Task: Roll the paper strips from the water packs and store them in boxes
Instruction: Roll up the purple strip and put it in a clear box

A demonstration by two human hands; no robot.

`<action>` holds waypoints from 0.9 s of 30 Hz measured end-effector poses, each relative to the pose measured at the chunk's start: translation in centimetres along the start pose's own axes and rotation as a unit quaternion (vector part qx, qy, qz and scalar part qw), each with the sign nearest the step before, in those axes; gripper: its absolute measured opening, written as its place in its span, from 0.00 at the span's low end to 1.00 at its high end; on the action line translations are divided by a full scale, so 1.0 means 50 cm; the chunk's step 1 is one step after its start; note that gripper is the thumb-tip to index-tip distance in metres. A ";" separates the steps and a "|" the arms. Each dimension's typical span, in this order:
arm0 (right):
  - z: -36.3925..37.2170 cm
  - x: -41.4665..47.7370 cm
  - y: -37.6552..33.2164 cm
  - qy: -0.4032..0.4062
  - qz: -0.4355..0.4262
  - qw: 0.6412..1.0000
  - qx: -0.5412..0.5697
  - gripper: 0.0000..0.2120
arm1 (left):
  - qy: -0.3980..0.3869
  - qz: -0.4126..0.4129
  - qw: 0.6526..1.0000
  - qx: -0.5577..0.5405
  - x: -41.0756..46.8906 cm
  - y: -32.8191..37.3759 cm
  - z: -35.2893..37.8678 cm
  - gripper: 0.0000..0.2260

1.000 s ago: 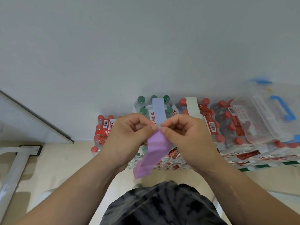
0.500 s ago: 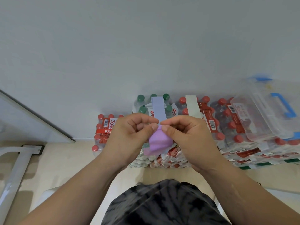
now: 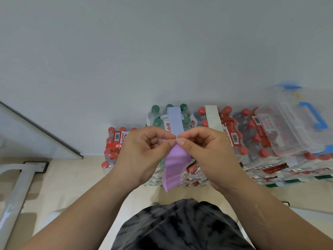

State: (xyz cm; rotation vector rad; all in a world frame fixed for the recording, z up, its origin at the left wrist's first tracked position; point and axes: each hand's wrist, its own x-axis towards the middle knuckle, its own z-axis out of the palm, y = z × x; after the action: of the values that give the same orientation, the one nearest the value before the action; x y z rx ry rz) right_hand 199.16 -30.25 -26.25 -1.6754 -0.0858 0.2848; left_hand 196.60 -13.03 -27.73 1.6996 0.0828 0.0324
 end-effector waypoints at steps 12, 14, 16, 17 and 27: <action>0.009 0.001 0.000 0.011 -0.004 0.999 -0.050 0.05 | 0.029 0.005 0.999 0.031 0.002 0.010 0.001 0.05; 0.009 -0.001 -0.001 0.008 0.007 1.000 -0.021 0.04 | 0.032 0.002 0.999 0.020 0.001 0.011 0.000 0.05; 0.009 -0.002 0.002 0.004 0.009 1.000 -0.022 0.04 | 0.036 -0.002 0.999 0.012 0.000 0.013 -0.001 0.05; 0.009 -0.002 0.004 0.003 0.006 1.000 -0.029 0.04 | 0.035 -0.003 0.999 0.009 -0.001 0.014 -0.001 0.05; 0.011 -0.008 -0.003 0.006 -0.027 1.000 -0.001 0.10 | 0.011 -0.013 0.999 -0.051 -0.008 0.007 -0.007 0.05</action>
State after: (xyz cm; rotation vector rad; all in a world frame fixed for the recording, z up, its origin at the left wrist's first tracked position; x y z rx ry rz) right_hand 198.65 -29.77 -26.12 -1.6745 -0.1212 0.2341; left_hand 196.19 -12.78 -27.32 1.5957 0.1172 0.0363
